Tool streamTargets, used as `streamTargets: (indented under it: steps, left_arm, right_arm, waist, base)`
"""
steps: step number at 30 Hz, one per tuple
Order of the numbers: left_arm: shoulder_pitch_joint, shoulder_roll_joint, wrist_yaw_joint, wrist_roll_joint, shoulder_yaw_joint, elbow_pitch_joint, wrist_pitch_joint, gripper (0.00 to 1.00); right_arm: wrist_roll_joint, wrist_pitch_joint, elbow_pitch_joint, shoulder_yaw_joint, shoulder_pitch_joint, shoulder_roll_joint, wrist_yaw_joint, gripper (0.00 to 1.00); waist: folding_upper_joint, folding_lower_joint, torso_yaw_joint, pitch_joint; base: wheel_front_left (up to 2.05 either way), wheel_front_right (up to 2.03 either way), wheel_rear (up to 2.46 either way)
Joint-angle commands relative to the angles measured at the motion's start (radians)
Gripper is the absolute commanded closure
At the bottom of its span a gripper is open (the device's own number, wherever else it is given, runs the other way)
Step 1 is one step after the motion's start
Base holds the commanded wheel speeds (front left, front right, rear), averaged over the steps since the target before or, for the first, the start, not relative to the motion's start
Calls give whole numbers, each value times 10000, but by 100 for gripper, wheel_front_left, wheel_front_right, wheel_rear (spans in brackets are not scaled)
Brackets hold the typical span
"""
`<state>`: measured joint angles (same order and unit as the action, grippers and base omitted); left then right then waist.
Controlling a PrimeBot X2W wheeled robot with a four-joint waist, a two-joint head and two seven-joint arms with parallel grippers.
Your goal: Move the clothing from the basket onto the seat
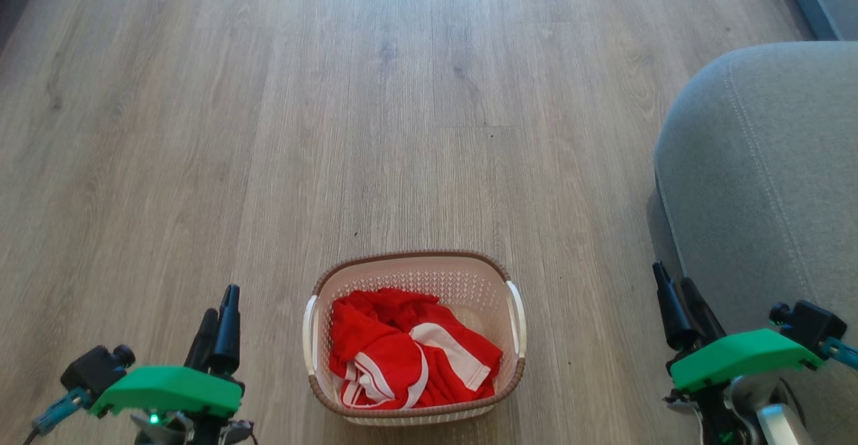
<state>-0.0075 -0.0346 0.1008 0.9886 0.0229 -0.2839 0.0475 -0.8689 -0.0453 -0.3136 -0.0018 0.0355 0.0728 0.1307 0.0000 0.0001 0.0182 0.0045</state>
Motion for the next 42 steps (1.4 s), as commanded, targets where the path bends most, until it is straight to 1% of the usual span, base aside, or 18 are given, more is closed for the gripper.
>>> streamTargets:
  steps: [1,42]
  left_arm:
    - [-538,-96,-39,-430,77,391,189,0]
    - [-569,-132,-256,-5265,-128,740,1359,0]
  right_arm:
    - [425,-187,298,181,638,260,1,0]
    - [5241,-1371,225,1072,926,507,1,0]
  waist:
    - [0,-1,4,6]
    - [0,-1,21,70]
  base:
    - [0,0,0]
    - [0,0,0]
